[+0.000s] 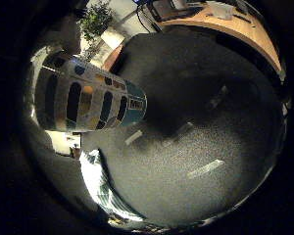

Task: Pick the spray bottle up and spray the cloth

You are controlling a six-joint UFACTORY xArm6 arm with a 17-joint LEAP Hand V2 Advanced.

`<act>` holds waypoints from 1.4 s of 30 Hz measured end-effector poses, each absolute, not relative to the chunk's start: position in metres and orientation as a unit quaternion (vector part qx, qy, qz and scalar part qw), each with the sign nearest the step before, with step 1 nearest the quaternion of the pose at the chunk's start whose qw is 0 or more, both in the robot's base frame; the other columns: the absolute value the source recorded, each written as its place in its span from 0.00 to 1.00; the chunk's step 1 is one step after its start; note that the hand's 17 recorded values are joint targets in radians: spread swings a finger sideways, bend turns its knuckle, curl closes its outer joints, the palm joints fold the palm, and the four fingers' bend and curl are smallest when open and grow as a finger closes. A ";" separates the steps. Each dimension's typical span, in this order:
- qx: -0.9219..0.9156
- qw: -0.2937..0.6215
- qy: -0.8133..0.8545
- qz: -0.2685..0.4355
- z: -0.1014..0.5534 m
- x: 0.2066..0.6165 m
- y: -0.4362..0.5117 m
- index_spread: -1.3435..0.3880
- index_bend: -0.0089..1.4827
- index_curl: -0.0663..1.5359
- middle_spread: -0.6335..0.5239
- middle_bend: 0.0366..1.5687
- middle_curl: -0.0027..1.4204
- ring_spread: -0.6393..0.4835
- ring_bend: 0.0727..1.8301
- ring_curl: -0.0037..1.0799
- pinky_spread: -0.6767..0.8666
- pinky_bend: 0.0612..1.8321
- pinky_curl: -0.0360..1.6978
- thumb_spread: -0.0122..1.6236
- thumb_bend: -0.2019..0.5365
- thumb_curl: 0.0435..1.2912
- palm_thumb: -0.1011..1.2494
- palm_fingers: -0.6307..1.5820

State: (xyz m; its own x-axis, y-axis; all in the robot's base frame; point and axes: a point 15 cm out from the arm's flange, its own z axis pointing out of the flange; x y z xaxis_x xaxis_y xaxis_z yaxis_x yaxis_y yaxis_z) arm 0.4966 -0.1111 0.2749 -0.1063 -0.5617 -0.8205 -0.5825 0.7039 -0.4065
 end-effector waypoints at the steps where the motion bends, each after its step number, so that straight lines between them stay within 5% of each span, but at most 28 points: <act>1: -0.384 0.549 0.742 0.009 0.278 0.496 -0.112 0.57 0.65 0.57 0.36 0.80 0.62 0.38 0.79 0.59 0.25 0.76 0.35 0.77 0.27 0.57 0.76 0.80; 13: -0.418 0.516 0.746 0.045 0.291 0.473 -0.116 0.57 0.64 0.59 0.36 0.79 0.63 0.38 0.79 0.59 0.25 0.74 0.36 0.74 0.26 0.61 0.76 0.81; 28: -0.537 0.461 0.706 0.033 0.432 0.432 -0.097 0.57 0.64 0.60 0.35 0.77 0.65 0.38 0.79 0.59 0.25 0.74 0.37 0.67 0.26 0.65 0.76 0.81; 42: -0.646 0.431 0.618 0.122 0.521 0.388 0.005 0.58 0.64 0.59 0.35 0.77 0.65 0.38 0.78 0.59 0.25 0.74 0.38 0.64 0.25 0.67 0.76 0.81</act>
State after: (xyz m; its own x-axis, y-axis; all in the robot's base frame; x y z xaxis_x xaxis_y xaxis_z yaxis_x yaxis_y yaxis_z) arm 0.3883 0.0050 0.5210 0.2063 -0.6934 -0.6904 -0.9037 0.1355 -0.4062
